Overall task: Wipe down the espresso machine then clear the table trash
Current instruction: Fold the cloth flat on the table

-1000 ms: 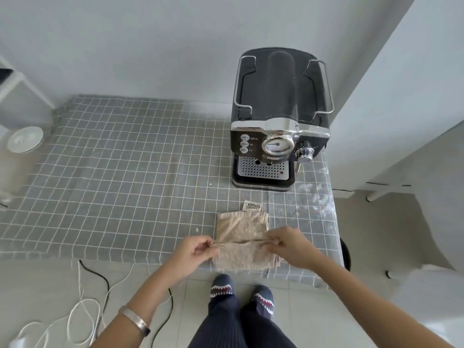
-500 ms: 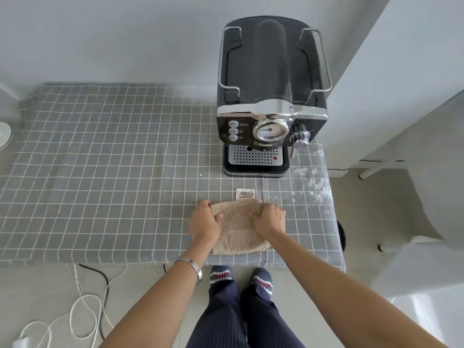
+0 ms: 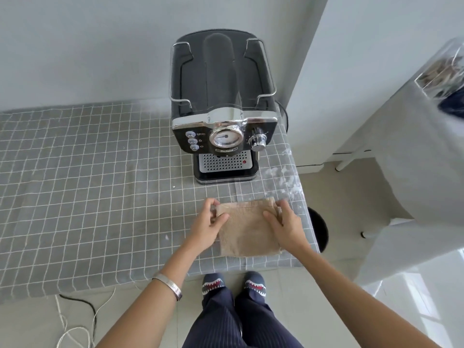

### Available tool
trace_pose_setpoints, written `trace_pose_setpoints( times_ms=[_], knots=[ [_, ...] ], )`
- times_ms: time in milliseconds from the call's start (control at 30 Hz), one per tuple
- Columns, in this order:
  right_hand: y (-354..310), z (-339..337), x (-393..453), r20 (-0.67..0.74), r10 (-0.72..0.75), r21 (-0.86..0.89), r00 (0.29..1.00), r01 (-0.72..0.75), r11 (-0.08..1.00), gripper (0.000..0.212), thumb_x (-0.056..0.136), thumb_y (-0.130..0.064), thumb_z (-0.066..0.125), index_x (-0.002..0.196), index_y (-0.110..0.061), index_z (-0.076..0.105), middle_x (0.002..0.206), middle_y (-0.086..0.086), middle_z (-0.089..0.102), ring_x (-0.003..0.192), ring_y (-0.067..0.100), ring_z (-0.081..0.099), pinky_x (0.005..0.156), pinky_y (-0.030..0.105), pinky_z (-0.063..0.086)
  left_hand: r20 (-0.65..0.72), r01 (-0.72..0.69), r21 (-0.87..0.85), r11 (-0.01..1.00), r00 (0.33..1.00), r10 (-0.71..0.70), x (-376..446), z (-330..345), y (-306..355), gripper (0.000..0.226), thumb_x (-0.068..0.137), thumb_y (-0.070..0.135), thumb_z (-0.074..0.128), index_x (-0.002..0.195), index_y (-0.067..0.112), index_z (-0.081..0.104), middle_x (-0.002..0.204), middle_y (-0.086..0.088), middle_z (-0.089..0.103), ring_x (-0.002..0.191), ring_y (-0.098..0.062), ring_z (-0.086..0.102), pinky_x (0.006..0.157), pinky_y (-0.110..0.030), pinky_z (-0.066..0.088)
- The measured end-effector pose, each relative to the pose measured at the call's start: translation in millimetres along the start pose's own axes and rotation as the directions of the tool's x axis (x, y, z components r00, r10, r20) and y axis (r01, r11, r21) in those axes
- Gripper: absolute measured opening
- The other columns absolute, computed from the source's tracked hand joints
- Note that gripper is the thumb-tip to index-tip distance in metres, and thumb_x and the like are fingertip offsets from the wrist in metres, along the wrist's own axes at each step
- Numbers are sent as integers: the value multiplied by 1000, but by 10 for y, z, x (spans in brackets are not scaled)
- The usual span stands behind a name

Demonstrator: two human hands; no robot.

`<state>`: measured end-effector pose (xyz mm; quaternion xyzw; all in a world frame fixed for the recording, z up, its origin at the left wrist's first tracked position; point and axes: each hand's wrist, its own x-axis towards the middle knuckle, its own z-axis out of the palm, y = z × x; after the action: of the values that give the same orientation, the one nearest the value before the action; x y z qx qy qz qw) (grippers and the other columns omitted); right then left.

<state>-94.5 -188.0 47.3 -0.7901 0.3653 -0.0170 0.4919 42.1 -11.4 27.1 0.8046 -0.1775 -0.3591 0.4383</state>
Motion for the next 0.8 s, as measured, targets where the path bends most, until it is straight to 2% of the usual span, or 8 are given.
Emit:
trace_pose_setpoints(
  times_ms=[133, 200, 267, 333, 400, 467, 633, 800],
  knots=[
    [110, -391, 188, -95, 86, -46, 992, -91, 995, 32, 96, -33, 57, 120, -16, 46, 84, -3, 62, 79, 19, 63, 58, 25, 46, -9, -20, -50, 999, 1000, 20, 237, 369, 328, 37, 92, 19, 58, 122, 22, 36, 108, -13, 65, 89, -34, 64, 78, -46, 55],
    [227, -450, 275, -101, 117, -162, 988, -132, 978, 48, 96, -31, 56, 137, -16, 34, 114, 11, 61, 102, 31, 61, 74, 33, 48, -112, -16, 203, 979, 993, 40, 333, 571, 323, 58, 91, 20, 59, 139, 19, 28, 134, -14, 50, 113, -29, 58, 90, -42, 54],
    [400, -421, 335, -59, -15, -461, 998, -14, 887, 64, 97, -29, 53, 150, -17, 20, 152, 20, 32, 137, 39, 36, 107, 47, 39, -148, -48, 509, 859, 979, 143, 336, 775, 250, 68, 94, 28, 51, 150, 19, 14, 157, -15, 17, 143, -34, 25, 111, -49, 35],
    [537, -351, 351, 83, -103, -640, 991, 132, 757, 66, 100, -41, 35, 155, -17, 7, 164, 14, 0, 151, 37, 1, 121, 54, 11, 17, -173, 684, 709, 975, 222, 288, 959, 185, 67, 98, 38, 33, 152, 24, -4, 160, -6, -14, 148, -30, -9, 118, -54, 7],
    [655, -300, 346, 209, -97, -716, 973, 220, 663, 77, 92, -62, 0, 156, -18, -4, 163, 5, -16, 148, 30, -18, 118, 53, -3, 182, -261, 790, 555, 964, 195, 259, 1077, 91, 64, 100, 47, 16, 149, 26, -18, 156, 0, -30, 143, -24, -26, 117, -56, -5],
    [827, -260, 342, 250, -78, -749, 965, 244, 615, 89, 82, -68, -21, 155, -17, -11, 162, 0, -19, 147, 25, -24, 120, 56, -4, 228, -251, 836, 488, 968, 109, 240, 1086, -17, 64, 98, 52, 7, 146, 25, -24, 153, 1, -35, 139, -22, -33, 116, -57, -9],
    [998, -261, 374, 258, -32, -787, 966, 229, 573, 81, 90, -66, -9, 155, -17, -10, 163, -1, -17, 149, 25, -18, 120, 58, 0, 192, -205, 859, 469, 978, 76, 219, 1051, -146, 64, 96, 57, 4, 145, 28, -26, 151, 4, -37, 140, -24, -33, 112, -54, -18],
    [971, -181, 345, 213, -65, -818, 975, 214, 533, 80, 91, -62, -11, 154, -13, -12, 162, 3, -20, 147, 28, -27, 117, 54, -11, 259, -260, 823, 505, 963, 74, 161, 919, -114, 65, 95, 57, 5, 146, 29, -24, 152, 4, -35, 141, -23, -32, 116, -57, -10]
  ],
)
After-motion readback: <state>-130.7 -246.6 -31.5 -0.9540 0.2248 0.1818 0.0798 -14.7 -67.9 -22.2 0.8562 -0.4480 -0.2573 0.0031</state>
